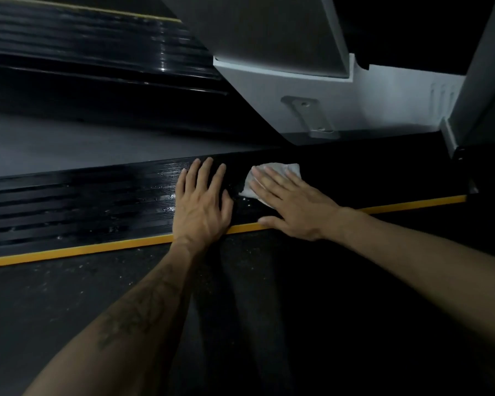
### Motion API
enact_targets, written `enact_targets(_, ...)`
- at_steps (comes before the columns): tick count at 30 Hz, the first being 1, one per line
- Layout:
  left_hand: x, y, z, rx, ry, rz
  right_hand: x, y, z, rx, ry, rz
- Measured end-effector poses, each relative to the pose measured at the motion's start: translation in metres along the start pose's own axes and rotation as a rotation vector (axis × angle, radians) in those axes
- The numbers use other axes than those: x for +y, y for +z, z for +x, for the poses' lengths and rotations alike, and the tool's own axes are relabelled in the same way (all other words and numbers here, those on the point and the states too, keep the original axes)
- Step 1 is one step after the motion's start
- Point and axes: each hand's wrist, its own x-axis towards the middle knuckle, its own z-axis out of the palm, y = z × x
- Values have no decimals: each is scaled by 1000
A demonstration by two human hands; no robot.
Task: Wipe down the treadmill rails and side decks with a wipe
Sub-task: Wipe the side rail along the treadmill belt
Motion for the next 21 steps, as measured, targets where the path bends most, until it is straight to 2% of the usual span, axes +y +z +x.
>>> enact_targets(5, 2, -1, 1, 6, -7, -6, -39, 5, 22, 125, 285, 185)
enact_targets(10, 3, -1, 0, 1, -16, -18, -42, 27, -3, 210, 75, 78)
enact_targets(12, 4, -2, 0, -6, -22, -17, -23, 31, -16, 236, 129, 75)
enact_targets(14, 4, -2, 0, 0, -24, -19, -9, 28, -15, 247, 260, 128)
enact_targets(18, 4, -2, 1, 11, -19, -24, -19, 12, 21, 236, 445, 247)
enact_targets(21, 3, -1, 1, 15, -11, -23, -32, 8, 31, 243, 380, 268)
